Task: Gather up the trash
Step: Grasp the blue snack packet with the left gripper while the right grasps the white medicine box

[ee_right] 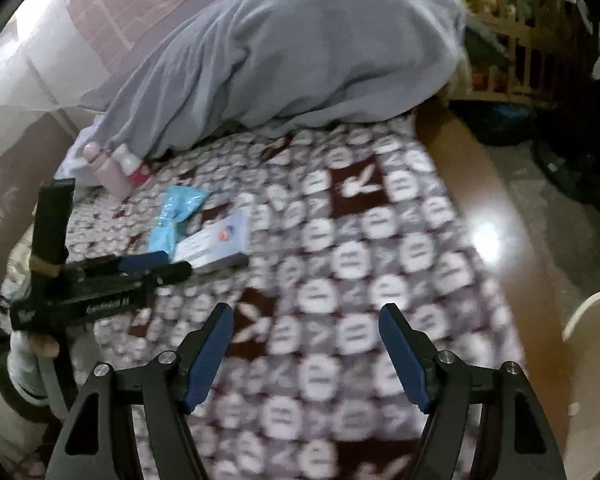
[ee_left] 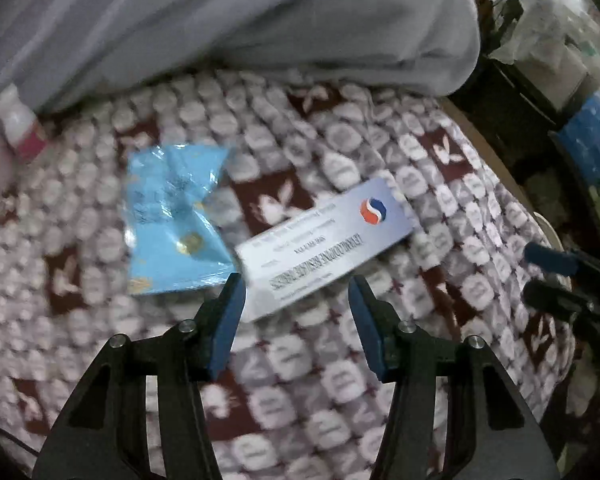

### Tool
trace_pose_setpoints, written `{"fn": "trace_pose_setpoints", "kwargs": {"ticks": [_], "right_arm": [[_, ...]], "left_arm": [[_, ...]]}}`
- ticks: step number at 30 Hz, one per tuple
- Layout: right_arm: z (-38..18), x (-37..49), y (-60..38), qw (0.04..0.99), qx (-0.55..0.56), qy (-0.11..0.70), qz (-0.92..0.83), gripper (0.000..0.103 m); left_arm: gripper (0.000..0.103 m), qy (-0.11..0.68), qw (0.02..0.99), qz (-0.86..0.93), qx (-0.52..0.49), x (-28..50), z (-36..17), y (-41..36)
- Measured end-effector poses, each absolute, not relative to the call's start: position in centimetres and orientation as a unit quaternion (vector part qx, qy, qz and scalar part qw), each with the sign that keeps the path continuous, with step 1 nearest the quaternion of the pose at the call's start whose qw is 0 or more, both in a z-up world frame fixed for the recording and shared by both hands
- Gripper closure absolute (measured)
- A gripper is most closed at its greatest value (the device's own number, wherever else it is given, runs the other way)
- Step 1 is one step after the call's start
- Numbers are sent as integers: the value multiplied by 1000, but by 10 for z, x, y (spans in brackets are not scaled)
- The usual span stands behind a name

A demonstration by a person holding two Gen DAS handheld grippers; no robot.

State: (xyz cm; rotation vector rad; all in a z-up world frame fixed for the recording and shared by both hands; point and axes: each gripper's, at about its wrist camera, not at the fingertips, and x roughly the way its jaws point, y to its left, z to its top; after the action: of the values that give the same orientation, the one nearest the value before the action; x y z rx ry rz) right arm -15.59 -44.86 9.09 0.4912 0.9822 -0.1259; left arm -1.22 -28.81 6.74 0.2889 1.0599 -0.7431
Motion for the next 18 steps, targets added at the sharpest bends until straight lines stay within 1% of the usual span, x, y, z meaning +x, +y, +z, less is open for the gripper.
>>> {"fn": "trace_pose_setpoints", "kwargs": {"ticks": [4,6,9,13,14,16,18], "right_arm": [[88,-139,-422,848,238,473,-11,30],[80,-123,-407,842,230,488,11,30],[67,-99,-392,830,238,503,43,30],[52,-69,-386,815,254,518,63,30],[48,-64,-386,812,258,520,64,30],[43,-58,-389,809,261,523,59,30],[41,-53,-390,810,259,522,56,30]], "left_arm": [[51,447,834,-289,149,8,83,-269],[51,445,844,-264,140,29,83,-262],[43,460,845,-239,131,60,69,-261],[42,483,832,-246,121,81,49,-274],[40,483,832,-246,117,84,45,-276],[35,483,835,-244,97,91,41,-275],[35,506,822,-253,59,101,39,-267]]}}
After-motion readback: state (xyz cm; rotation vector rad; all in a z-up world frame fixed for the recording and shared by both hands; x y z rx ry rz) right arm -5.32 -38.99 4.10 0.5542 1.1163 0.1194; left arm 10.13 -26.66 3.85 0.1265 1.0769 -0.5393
